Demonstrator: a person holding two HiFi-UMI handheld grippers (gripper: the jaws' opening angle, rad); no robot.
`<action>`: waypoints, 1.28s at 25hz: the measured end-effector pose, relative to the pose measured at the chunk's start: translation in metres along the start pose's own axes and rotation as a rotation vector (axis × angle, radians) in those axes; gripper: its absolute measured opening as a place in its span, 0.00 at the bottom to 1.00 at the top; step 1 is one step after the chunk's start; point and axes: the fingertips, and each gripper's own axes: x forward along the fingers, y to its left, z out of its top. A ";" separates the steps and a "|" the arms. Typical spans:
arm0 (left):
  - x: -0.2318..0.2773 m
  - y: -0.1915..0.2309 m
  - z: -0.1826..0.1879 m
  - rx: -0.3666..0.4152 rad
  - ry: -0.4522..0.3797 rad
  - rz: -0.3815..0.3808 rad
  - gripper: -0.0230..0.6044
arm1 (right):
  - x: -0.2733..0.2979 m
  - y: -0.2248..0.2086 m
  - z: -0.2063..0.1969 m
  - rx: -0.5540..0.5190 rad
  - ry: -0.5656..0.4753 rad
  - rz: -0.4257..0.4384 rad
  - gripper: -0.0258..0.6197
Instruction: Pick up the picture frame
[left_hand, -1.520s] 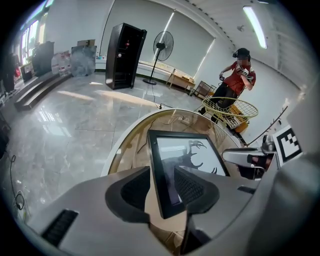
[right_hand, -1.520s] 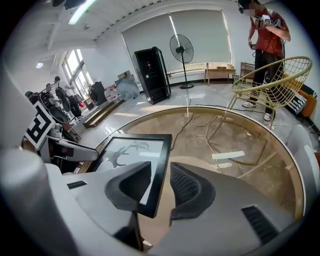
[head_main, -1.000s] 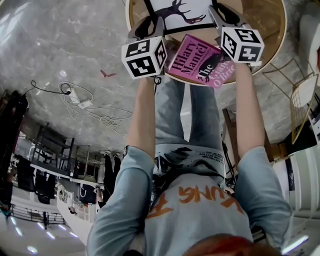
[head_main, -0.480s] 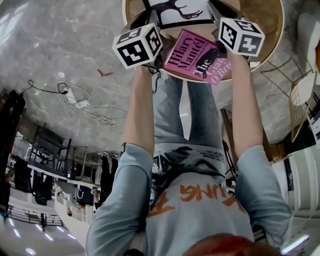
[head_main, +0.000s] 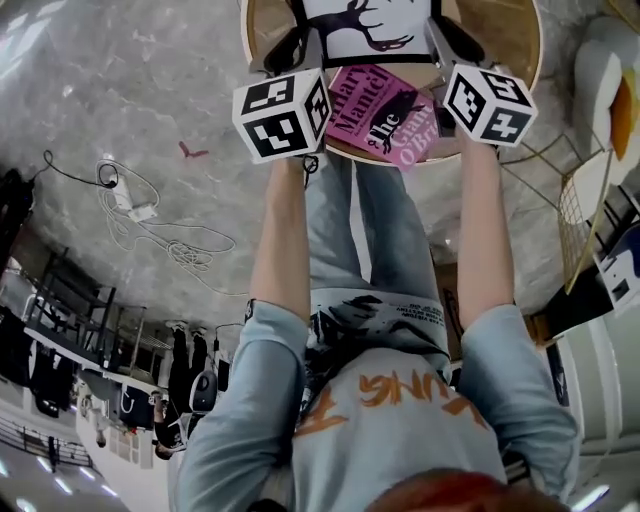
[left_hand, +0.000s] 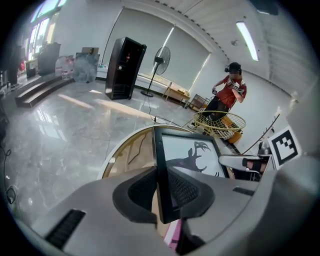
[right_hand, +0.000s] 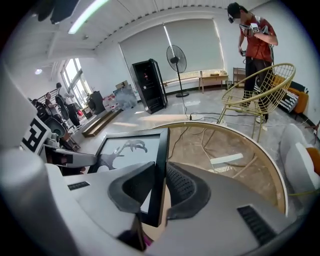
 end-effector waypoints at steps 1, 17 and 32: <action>-0.006 -0.005 0.001 0.008 -0.017 -0.003 0.16 | -0.008 0.000 0.002 -0.008 -0.013 0.002 0.15; -0.160 -0.103 0.050 -0.040 -0.232 -0.025 0.16 | -0.171 0.028 0.072 -0.068 -0.167 0.037 0.14; -0.308 -0.166 0.129 0.008 -0.494 0.012 0.16 | -0.320 0.088 0.175 -0.220 -0.429 0.072 0.14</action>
